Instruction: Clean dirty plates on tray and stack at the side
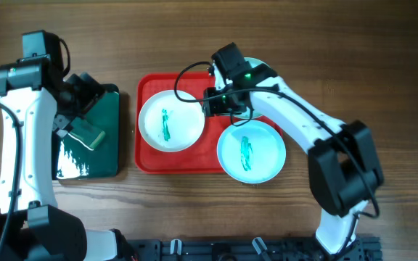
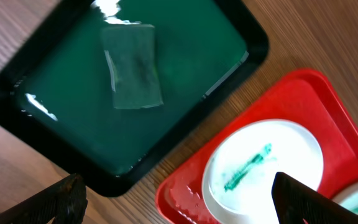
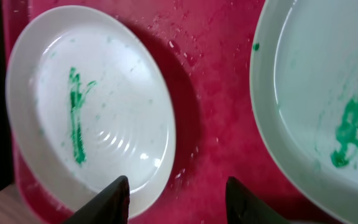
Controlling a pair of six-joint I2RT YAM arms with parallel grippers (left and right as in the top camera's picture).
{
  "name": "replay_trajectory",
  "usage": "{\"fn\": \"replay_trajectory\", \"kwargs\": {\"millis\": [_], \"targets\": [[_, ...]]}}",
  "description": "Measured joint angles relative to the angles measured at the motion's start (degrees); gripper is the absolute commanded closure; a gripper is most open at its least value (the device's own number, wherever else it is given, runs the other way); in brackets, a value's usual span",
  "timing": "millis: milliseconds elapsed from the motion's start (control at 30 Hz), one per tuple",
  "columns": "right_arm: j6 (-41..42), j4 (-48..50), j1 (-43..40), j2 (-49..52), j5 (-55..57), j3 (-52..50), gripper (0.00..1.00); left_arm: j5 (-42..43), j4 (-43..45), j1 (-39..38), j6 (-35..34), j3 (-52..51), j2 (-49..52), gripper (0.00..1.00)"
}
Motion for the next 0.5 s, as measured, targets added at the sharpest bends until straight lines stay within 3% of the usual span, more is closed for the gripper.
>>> {"fn": "replay_trajectory", "kwargs": {"millis": [200,300,333,500], "targets": [[1.73,3.82,1.49,5.57,0.48,0.00,0.66,-1.36,0.09,2.49,-0.70,0.00,2.56,0.08],[1.92,6.23,1.86,7.21,0.66,0.07,0.83,-1.42,0.46,2.49,-0.72,0.00,5.29,0.10],[1.95,6.49,2.01,7.72,0.87,0.07,0.94,-1.44,0.66,2.49,-0.76,0.00,6.05,0.11],[3.67,6.73,3.08,8.00,3.54,0.11,0.96,-2.73,1.55,2.49,-1.55,0.00,10.51,0.17]]}}
